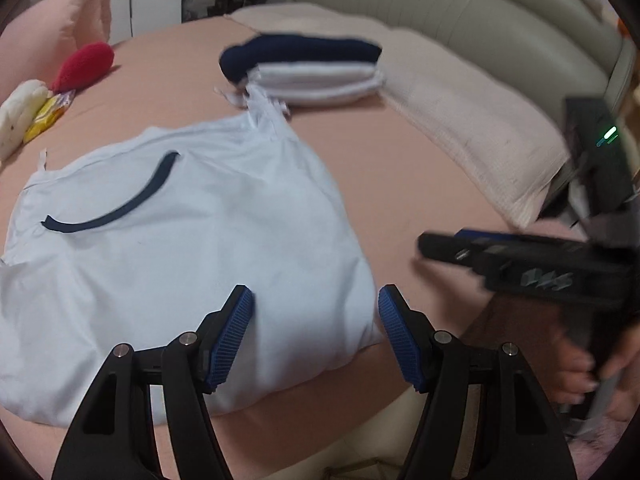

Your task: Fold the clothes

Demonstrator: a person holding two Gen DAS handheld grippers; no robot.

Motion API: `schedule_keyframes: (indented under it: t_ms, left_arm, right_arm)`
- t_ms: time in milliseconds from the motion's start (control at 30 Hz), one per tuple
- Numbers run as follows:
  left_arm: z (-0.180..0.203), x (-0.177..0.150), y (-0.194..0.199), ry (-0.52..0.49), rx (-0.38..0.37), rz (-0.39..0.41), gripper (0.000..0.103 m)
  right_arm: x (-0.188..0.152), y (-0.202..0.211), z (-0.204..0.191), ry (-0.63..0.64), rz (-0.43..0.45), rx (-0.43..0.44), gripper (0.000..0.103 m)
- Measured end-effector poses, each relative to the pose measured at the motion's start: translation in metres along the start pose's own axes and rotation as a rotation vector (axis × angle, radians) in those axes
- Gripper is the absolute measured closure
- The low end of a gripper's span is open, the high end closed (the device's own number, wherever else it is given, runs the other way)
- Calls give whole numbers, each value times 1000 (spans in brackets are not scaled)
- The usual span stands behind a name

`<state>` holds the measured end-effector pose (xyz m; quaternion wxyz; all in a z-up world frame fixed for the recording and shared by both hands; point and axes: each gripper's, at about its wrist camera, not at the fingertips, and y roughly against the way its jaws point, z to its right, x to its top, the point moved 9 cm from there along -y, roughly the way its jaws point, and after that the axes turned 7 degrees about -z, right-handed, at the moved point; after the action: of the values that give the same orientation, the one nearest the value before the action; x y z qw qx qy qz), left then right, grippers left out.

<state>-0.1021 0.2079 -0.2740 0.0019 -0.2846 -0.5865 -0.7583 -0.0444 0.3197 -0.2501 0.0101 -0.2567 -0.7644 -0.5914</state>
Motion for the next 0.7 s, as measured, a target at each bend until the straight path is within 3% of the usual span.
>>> schedule_keyframes:
  t_ms: [33, 100, 233, 367, 433, 633, 700]
  left_arm:
    - [4, 1, -2, -10, 4, -4, 51]
    - [5, 1, -5, 2, -12, -8, 52]
    - [-32, -10, 1, 233, -197, 15, 50]
    - [-55, -18, 0, 395, -390, 47, 51]
    - [-60, -21, -2, 435, -444, 53, 51]
    - [-60, -25, -1, 446, -501, 79, 52]
    - [-59, -23, -1, 431, -491, 79, 51]
  right_arm:
    - [-1, -2, -2, 1, -10, 17, 40]
    - [-4, -7, -13, 41, -26, 35, 40]
    - [-7, -19, -40, 151, -33, 30, 40]
    - [-3, -29, -55, 203, -22, 27, 40]
    - [-1, -28, -59, 205, -11, 51, 40]
    - [17, -14, -58, 173, 49, 79, 40]
    - [13, -22, -66, 232, 4, 83, 40]
